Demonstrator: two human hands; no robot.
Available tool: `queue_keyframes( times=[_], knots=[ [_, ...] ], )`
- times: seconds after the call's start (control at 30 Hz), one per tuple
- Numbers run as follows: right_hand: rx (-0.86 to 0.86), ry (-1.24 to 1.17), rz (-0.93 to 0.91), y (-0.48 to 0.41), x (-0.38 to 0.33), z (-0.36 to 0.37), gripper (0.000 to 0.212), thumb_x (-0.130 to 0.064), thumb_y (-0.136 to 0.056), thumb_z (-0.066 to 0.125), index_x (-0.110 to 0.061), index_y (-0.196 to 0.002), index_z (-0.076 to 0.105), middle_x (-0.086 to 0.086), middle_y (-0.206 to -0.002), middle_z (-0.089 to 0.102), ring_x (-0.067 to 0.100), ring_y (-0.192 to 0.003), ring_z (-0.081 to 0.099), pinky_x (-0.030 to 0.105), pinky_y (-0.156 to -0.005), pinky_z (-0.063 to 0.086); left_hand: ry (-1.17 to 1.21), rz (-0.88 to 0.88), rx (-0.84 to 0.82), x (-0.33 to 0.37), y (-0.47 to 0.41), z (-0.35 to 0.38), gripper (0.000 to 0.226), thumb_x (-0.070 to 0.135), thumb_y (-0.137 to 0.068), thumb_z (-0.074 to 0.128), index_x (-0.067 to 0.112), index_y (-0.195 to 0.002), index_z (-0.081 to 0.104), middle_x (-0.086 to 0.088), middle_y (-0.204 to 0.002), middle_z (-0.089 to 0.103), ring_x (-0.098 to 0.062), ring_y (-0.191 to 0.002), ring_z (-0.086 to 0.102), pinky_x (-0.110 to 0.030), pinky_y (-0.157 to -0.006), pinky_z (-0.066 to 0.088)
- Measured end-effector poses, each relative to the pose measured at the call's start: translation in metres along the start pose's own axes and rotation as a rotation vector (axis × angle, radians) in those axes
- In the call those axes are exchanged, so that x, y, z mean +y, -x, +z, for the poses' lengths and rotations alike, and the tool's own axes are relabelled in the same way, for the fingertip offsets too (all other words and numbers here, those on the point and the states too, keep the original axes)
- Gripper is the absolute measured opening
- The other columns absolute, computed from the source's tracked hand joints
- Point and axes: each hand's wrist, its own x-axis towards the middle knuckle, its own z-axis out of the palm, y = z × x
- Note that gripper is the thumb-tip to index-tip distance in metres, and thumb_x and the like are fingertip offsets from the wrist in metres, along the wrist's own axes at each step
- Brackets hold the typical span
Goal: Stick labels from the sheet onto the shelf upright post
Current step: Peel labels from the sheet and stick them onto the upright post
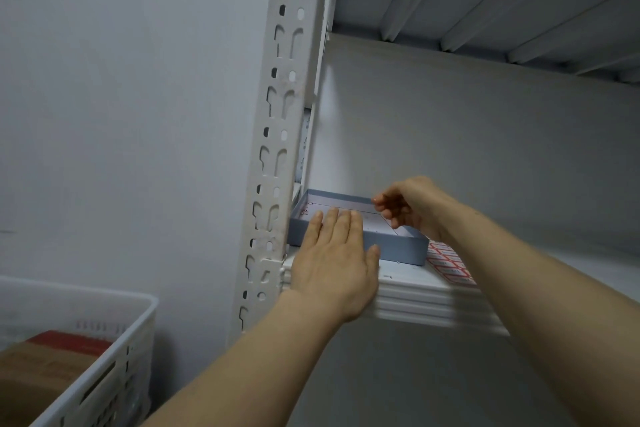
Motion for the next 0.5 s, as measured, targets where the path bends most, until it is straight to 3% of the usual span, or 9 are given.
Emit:
queue_keyframes(
  times=[0.1,0.2,0.37,0.5],
  knots=[
    [-0.013,0.052,-0.045,0.0014,0.0014,0.0004,0.015,-0.005,-0.088,0.061,0.003,-0.075,0.064,0.008,-0.065,0.06,0.01,-0.048,0.051,0.019,-0.042,0.041,-0.001,0.002,0.003,-0.0001,0.0017,-0.0006,0.062,0.043,-0.101,0.012,0.011,-0.151,-0.003,-0.005,-0.16,-0.003,-0.017,-0.147,-0.01,-0.032,-0.113,-0.018],
    [-0.048,0.041,-0.074,0.0017,0.0029,0.0018,0.008,0.001,-0.08,0.069,0.004,-0.074,0.064,0.011,-0.063,0.061,0.01,-0.047,0.058,0.017,-0.045,0.051,-0.005,0.005,-0.002,0.0,0.0023,-0.0006,0.062,0.043,-0.101,0.012,0.01,-0.151,-0.003,-0.005,-0.16,-0.003,-0.017,-0.147,-0.01,-0.033,-0.113,-0.018],
    [-0.058,-0.038,-0.061,-0.0002,0.0011,0.0022,0.018,0.023,-0.074,0.061,0.007,-0.083,0.064,0.015,-0.071,0.064,0.016,-0.052,0.066,0.023,-0.055,0.057,-0.018,0.008,0.011,-0.0004,0.0029,-0.0004,0.063,0.043,-0.101,0.013,0.01,-0.151,-0.003,-0.006,-0.16,-0.003,-0.018,-0.147,-0.01,-0.033,-0.113,-0.018],
    [-0.06,-0.067,-0.068,0.0003,0.0017,0.0025,0.012,0.018,-0.076,0.063,0.009,-0.085,0.065,0.012,-0.061,0.067,0.013,-0.048,0.066,0.021,-0.054,0.057,0.014,0.016,0.025,-0.0008,0.0022,-0.0004,0.062,0.043,-0.101,0.014,0.01,-0.151,-0.002,-0.006,-0.16,-0.002,-0.017,-0.147,-0.01,-0.031,-0.111,-0.02]
  ],
)
